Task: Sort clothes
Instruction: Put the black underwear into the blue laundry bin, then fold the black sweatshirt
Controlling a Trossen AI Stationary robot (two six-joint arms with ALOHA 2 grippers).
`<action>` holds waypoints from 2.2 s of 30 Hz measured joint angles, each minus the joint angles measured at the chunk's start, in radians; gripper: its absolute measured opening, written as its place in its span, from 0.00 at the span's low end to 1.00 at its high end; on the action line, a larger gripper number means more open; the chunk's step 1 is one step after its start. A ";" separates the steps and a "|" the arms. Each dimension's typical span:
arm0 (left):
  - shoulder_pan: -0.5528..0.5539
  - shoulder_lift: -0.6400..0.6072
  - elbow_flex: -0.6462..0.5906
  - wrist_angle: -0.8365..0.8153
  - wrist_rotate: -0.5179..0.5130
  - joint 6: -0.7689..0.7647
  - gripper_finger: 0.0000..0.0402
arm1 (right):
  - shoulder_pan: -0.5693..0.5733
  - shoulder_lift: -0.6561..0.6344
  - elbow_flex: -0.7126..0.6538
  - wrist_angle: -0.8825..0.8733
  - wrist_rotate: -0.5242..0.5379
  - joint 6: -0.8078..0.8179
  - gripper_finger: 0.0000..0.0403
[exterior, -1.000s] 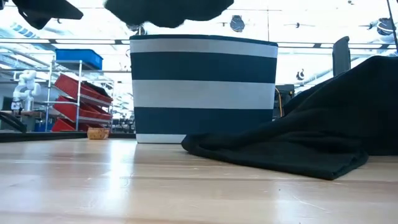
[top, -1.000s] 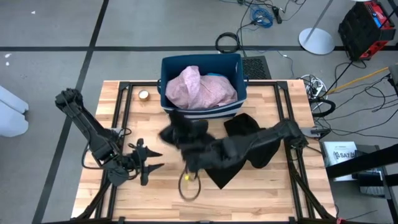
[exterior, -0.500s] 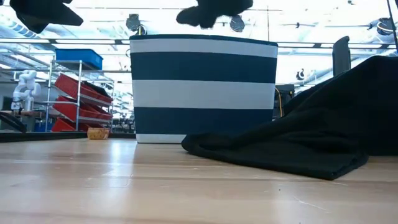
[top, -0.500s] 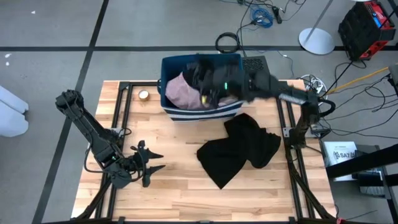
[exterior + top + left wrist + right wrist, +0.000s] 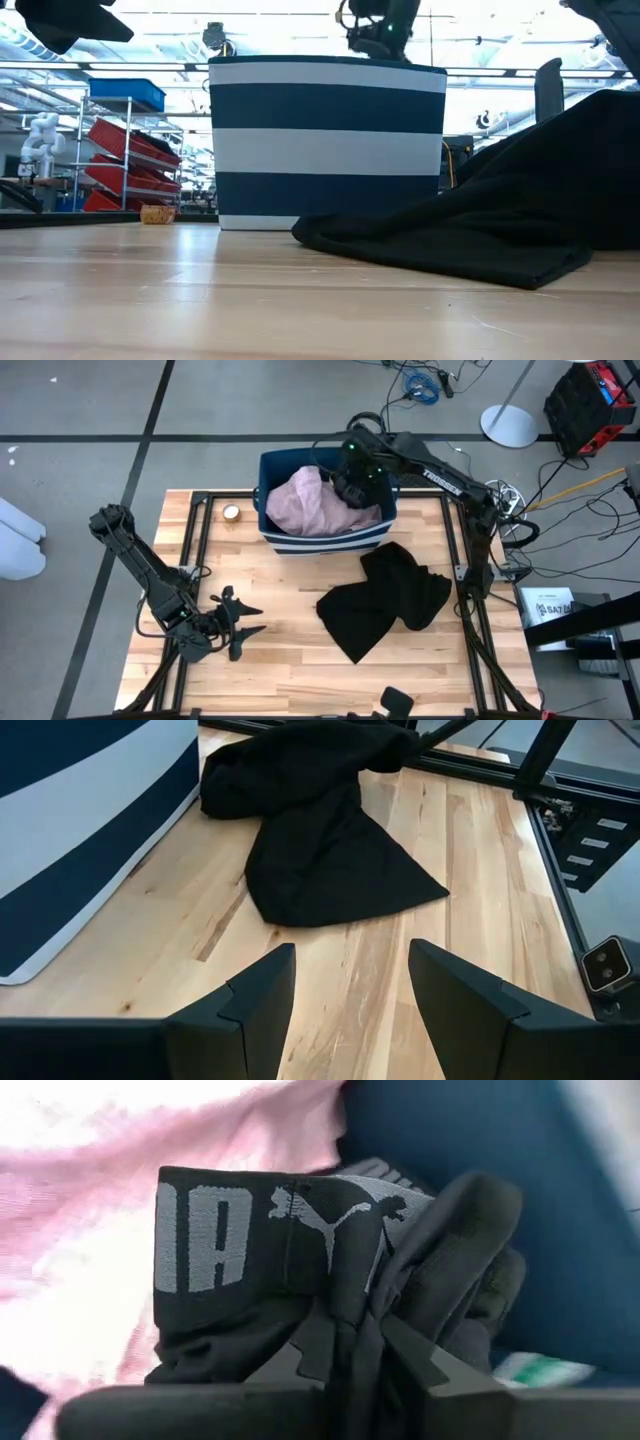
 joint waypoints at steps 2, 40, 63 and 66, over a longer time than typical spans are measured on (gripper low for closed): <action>0.000 0.000 0.000 -0.002 0.000 0.000 0.51 | -0.011 0.023 0.000 -0.012 -0.038 0.016 0.12; 0.015 0.005 0.000 -0.011 -0.113 0.002 0.51 | 0.328 -0.318 -0.097 -0.177 -0.101 0.160 0.46; 0.073 0.108 0.000 0.029 -0.112 0.002 0.51 | 0.760 -0.896 -1.246 -0.133 0.158 1.114 0.44; 0.094 0.108 0.000 0.040 -0.093 0.012 0.51 | 0.759 -0.906 -1.259 -0.077 0.150 1.086 0.44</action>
